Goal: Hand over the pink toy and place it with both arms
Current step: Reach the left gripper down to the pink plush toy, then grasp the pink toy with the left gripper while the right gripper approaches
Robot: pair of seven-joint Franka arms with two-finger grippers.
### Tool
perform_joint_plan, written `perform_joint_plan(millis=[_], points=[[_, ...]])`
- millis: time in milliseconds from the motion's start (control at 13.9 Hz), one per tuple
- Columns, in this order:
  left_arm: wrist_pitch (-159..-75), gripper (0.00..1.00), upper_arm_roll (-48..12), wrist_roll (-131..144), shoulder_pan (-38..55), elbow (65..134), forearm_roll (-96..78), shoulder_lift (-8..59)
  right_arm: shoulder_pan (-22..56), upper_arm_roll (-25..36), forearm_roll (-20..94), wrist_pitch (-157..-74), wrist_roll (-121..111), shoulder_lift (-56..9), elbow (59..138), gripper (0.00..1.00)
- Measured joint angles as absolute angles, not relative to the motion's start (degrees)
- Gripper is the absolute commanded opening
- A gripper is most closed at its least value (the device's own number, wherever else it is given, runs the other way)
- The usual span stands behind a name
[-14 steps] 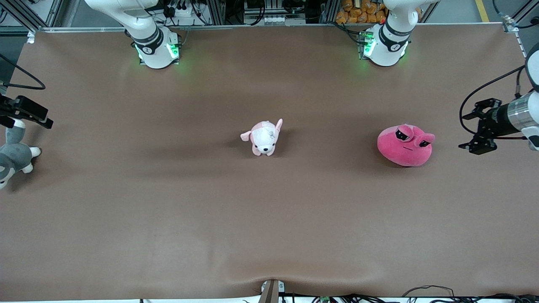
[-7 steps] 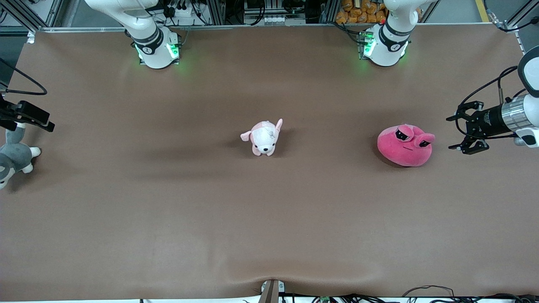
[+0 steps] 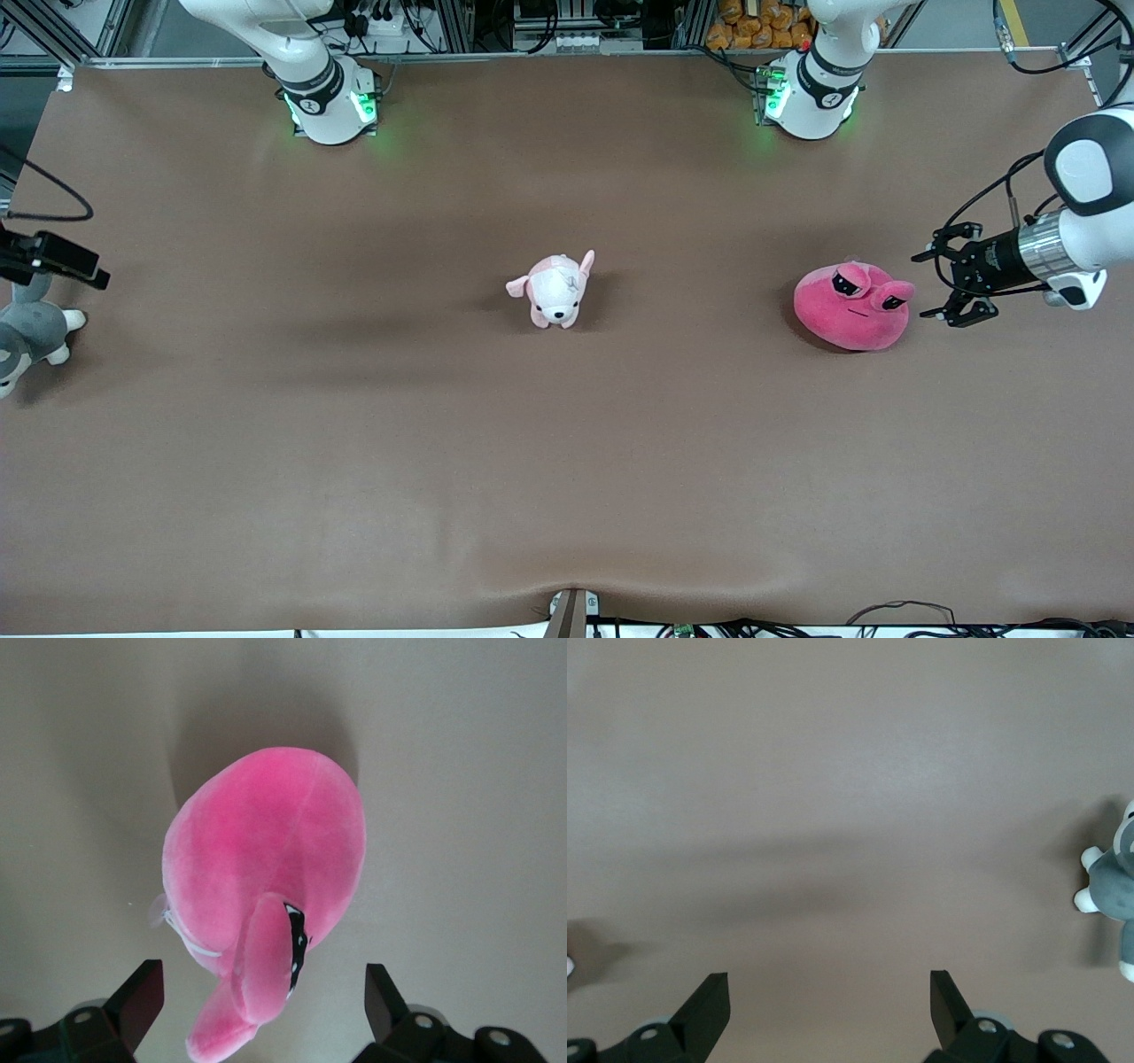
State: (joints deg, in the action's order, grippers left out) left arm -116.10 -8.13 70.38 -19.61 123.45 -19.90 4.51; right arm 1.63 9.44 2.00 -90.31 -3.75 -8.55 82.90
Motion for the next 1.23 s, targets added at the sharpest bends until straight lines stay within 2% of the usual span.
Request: perform_joint_plan(millis=[288, 505, 865, 1009, 1225], points=[[-120.0, 0.99, -8.13, 68.09, -19.61, 126.65, -22.02, 4.51, 1.4, 9.24, 2.04, -91.61, -2.96, -9.24, 82.62, 1.0], [-121.71, 0.9, -8.13, 66.15, -19.61, 128.19, -22.56, 4.51, 1.69, 8.77, 2.1, -90.85, 5.89, -9.25, 82.48, 1.0], [-121.78, 0.86, -8.12, 62.64, -19.61, 128.43, -24.48, 4.51, 4.67, 8.36, 3.36, -87.97, 24.97, -9.24, 82.2, 1.0], [-121.79, 0.81, -8.13, 62.0, -19.61, 128.53, -24.78, 4.51, 6.74, 8.21, 6.63, -85.56, 36.12, -9.23, 82.07, 1.0], [-121.79, 0.62, -8.18, 61.92, -19.59, 128.66, -24.97, 4.51, 9.6, 8.04, 13.63, -84.91, 54.32, -9.21, 81.92, 1.0]])
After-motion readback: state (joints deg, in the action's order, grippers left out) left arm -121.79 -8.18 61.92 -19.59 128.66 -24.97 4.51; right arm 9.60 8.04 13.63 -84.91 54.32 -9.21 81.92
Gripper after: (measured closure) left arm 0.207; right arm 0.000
